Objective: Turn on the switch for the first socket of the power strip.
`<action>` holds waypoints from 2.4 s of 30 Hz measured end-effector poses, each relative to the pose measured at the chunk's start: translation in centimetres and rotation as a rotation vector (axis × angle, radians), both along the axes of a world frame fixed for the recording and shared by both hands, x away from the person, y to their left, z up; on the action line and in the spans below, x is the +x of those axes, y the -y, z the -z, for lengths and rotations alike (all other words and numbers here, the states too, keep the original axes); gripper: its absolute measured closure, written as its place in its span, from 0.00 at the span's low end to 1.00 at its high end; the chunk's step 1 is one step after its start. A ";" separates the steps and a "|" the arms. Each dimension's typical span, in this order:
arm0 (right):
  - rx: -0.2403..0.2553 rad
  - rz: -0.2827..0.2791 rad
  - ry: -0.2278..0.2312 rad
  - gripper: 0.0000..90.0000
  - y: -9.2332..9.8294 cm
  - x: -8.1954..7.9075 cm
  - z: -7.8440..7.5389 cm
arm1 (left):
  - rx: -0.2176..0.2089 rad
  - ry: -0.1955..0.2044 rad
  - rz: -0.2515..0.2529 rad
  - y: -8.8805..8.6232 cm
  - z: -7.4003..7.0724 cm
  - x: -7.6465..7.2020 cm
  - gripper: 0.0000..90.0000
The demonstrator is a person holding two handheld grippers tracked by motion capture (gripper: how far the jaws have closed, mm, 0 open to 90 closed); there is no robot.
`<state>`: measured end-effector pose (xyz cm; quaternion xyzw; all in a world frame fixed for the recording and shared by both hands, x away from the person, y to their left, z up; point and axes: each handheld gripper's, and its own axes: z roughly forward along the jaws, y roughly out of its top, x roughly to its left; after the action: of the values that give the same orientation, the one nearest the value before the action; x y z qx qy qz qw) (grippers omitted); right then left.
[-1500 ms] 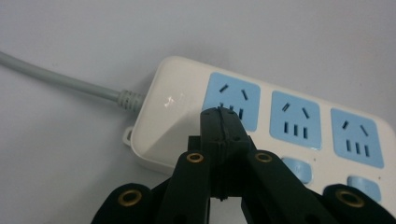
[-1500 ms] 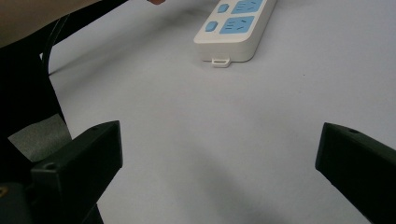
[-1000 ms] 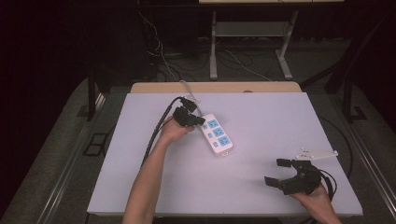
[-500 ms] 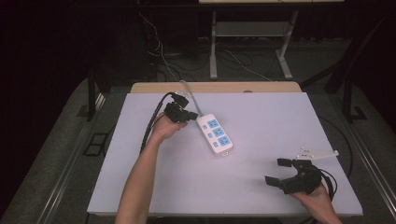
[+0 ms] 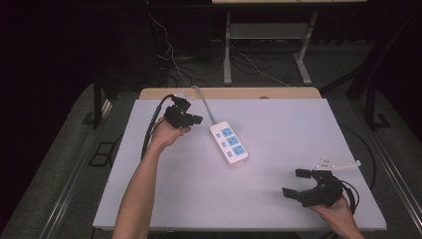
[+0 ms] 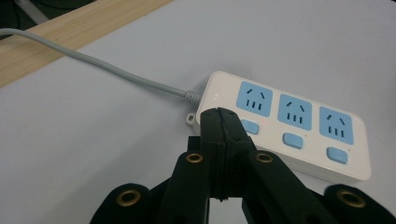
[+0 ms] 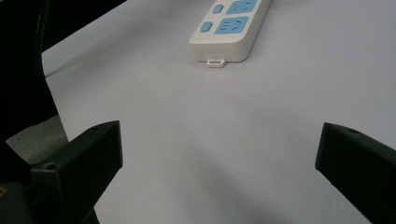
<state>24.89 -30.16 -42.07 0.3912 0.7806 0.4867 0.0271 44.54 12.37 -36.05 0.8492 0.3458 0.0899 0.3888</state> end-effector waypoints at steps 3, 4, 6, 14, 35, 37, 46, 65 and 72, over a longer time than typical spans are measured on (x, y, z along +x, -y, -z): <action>0.000 0.001 0.000 0.00 0.0 0.0 0.0 | -0.010 0.009 -0.009 -0.5 -0.7 -0.5 0.97; 0.001 0.001 0.000 0.00 0.0 0.0 0.0 | -0.015 0.013 -0.017 -0.6 -0.8 -0.7 0.96; 0.001 0.001 0.000 0.00 0.0 0.0 0.0 | -0.025 0.020 -0.023 -0.9 -1.2 -1.0 0.95; 0.003 -0.001 -0.001 0.00 -0.1 0.0 0.0 | -0.067 0.016 -0.046 -2.0 -2.1 -2.4 0.77; 0.001 -0.003 0.000 0.00 -0.3 0.1 0.1 | -0.133 -0.016 -0.108 -4.2 -1.2 -6.7 0.00; 0.001 -0.003 0.000 0.00 -0.3 0.1 0.1 | -0.134 0.000 -0.116 -4.3 -1.1 -7.2 0.00; -0.001 -0.004 -0.002 0.00 -0.3 0.1 0.1 | -0.151 0.050 -0.116 -4.9 -0.5 -9.6 0.00; -0.005 -0.002 -0.003 0.00 -0.4 0.2 0.2 | -0.248 0.081 -0.112 -5.8 3.3 -15.9 0.00; -0.003 -0.002 -0.003 0.00 -0.4 0.1 0.2 | -0.258 0.072 -0.099 -5.7 4.7 -17.5 0.00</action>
<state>25.04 -29.73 -42.30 0.3912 0.7817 0.4850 0.0263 27.00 18.03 -40.79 0.7704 0.3818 0.0941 0.5018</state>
